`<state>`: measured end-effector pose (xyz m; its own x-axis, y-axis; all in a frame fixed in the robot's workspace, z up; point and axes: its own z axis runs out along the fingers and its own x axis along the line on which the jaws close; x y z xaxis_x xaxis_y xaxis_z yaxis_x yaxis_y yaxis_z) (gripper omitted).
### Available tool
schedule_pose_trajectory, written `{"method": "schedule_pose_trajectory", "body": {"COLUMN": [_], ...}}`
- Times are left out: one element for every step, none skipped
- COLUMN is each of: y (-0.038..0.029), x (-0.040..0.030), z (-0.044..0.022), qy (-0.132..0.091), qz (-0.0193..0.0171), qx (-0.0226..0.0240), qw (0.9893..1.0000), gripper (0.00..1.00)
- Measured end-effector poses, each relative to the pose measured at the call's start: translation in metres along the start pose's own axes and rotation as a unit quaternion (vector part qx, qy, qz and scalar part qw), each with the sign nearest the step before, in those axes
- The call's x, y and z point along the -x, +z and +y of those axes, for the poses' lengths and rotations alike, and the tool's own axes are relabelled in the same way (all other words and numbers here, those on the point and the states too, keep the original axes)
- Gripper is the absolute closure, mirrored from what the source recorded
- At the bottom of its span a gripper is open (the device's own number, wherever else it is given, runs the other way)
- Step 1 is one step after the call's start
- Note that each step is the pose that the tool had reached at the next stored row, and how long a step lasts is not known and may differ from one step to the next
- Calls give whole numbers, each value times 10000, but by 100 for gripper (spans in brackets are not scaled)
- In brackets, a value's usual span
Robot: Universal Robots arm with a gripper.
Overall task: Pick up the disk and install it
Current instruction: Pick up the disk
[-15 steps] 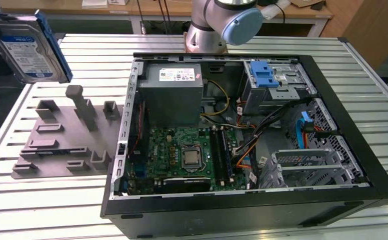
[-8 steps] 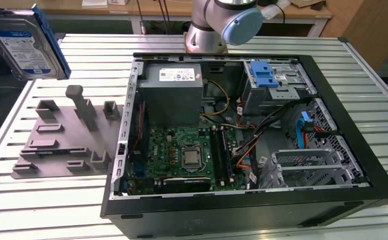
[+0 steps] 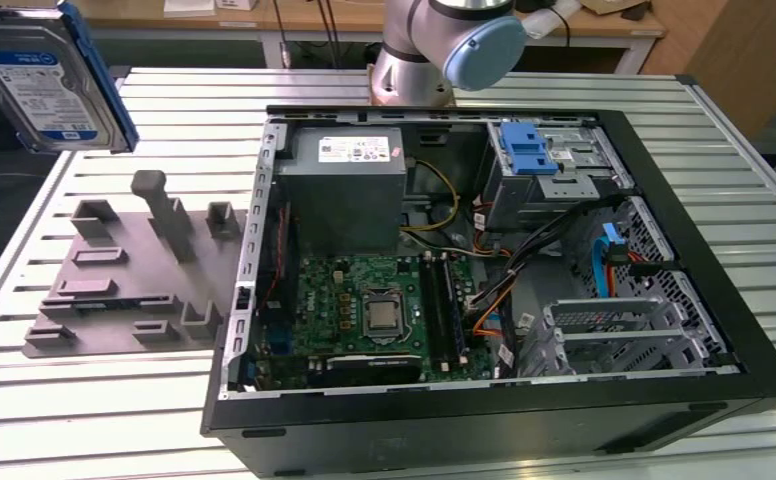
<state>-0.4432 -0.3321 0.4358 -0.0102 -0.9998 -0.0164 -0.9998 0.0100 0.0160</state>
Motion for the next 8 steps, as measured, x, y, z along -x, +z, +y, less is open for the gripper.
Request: {"method": "schedule_pose_trajectory", "body": {"y": [-14, -29, -44, -57, -70, -83, -95, -109], "x": [0, 1, 1, 1, 1, 2, 2, 2], "z": [0, 0, 1, 1, 1, 1, 1, 2], "qy": [0, 0, 0, 0, 0, 0, 0, 0], "qz": [0, 0, 0, 0, 0, 0, 0, 0], "qx": [1, 0, 0, 0, 0, 1, 0, 1], "qw": [10000, 10000, 10000, 10000, 10000, 10000, 10000, 10000], "gripper": [64, 64, 64, 64, 64, 64, 64, 64]}}
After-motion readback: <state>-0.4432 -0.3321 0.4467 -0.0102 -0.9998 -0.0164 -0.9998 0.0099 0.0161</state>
